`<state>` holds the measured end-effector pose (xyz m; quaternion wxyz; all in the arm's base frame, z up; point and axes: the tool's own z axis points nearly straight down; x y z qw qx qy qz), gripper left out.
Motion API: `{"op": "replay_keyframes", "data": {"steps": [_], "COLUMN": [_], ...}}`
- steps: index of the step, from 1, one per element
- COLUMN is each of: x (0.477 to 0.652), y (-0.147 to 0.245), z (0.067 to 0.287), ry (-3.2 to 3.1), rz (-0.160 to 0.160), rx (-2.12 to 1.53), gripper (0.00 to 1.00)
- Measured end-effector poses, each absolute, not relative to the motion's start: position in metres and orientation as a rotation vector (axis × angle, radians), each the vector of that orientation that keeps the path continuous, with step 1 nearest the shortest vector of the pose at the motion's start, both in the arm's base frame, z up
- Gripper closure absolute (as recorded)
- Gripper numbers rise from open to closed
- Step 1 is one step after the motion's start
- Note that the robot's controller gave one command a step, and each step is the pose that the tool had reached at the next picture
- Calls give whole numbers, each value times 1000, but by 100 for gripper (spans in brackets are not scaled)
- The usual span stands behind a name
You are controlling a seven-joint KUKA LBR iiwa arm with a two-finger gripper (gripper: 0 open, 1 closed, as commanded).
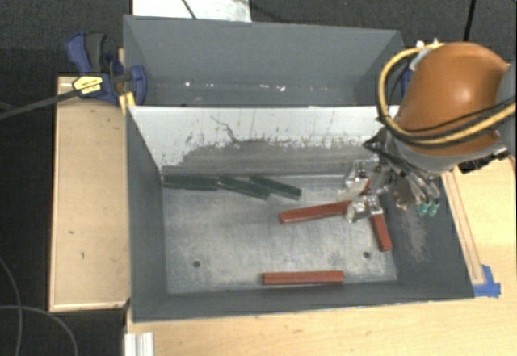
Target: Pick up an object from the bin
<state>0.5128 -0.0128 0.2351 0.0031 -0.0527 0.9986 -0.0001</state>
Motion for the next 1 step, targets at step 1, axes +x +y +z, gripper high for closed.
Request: {"op": "replay_keyframes", "data": {"steps": [1], "x": [512], "y": [-13], "z": [234], "ry": [3133], "rz": [0], "rx": [-165], "gripper": [100]}}
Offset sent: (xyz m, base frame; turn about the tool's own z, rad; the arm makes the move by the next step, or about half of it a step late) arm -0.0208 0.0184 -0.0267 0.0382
